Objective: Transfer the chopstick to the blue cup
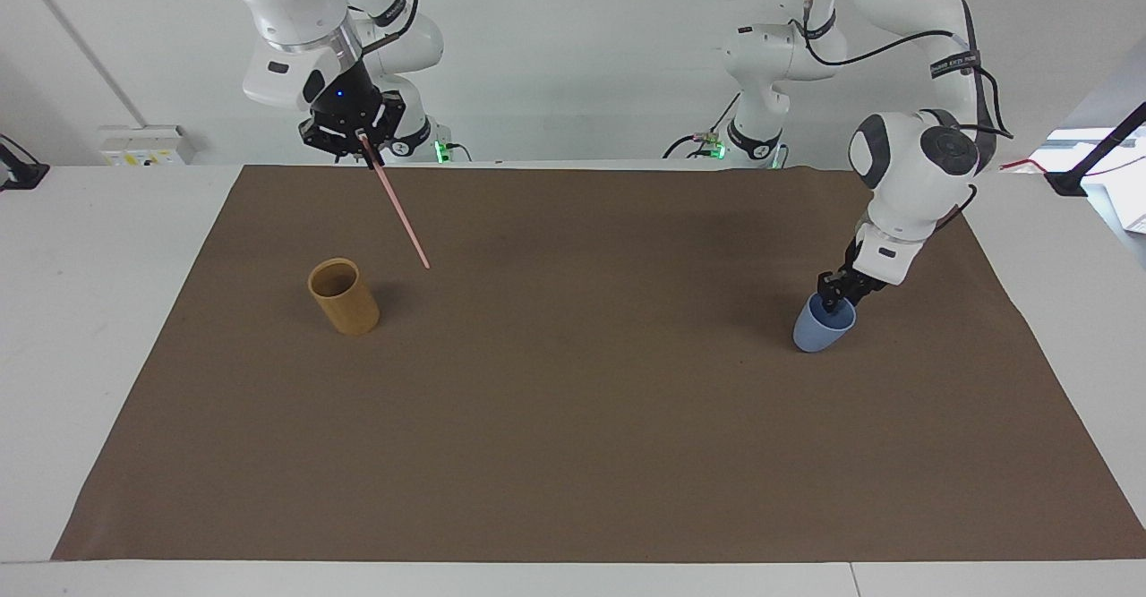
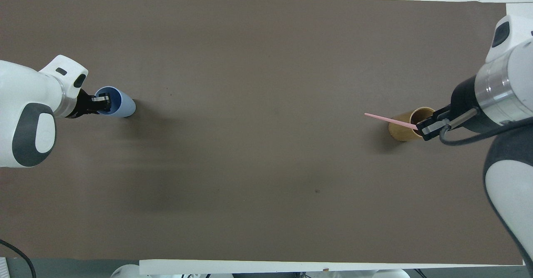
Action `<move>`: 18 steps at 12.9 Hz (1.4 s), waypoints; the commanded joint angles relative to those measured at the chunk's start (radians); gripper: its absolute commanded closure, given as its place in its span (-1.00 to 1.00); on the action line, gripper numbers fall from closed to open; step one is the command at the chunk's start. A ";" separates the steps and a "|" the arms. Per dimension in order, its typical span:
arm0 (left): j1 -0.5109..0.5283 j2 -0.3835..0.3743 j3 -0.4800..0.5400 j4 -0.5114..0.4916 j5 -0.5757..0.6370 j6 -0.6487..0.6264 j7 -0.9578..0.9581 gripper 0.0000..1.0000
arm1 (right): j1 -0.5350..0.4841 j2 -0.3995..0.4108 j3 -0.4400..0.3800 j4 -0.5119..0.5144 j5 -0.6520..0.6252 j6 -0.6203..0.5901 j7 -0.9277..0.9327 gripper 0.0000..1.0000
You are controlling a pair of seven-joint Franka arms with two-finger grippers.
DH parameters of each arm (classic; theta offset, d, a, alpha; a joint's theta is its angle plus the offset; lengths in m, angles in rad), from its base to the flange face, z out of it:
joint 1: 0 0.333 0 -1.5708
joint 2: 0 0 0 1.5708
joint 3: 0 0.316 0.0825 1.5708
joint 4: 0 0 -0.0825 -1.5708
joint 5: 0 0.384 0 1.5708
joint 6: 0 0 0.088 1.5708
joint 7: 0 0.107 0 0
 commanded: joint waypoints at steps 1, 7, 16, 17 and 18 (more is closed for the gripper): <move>-0.143 0.026 0.002 0.060 -0.009 0.005 -0.201 1.00 | 0.001 -0.028 -0.004 -0.036 0.009 0.020 0.015 1.00; -0.478 0.074 0.002 0.129 -0.010 -0.040 -0.579 1.00 | 0.001 -0.028 -0.004 -0.032 0.009 0.010 0.015 1.00; -0.483 0.071 0.012 0.242 0.036 -0.169 -0.586 -1.00 | 0.004 -0.026 -0.004 -0.027 0.010 0.006 0.058 1.00; -0.442 0.059 0.011 0.293 0.034 -0.241 -0.554 -1.00 | 0.002 -0.023 -0.004 -0.019 0.009 -0.006 0.057 1.00; -0.390 0.040 0.012 0.331 0.034 -0.317 -0.484 -1.00 | 0.004 -0.019 -0.004 0.002 0.009 -0.022 0.057 1.00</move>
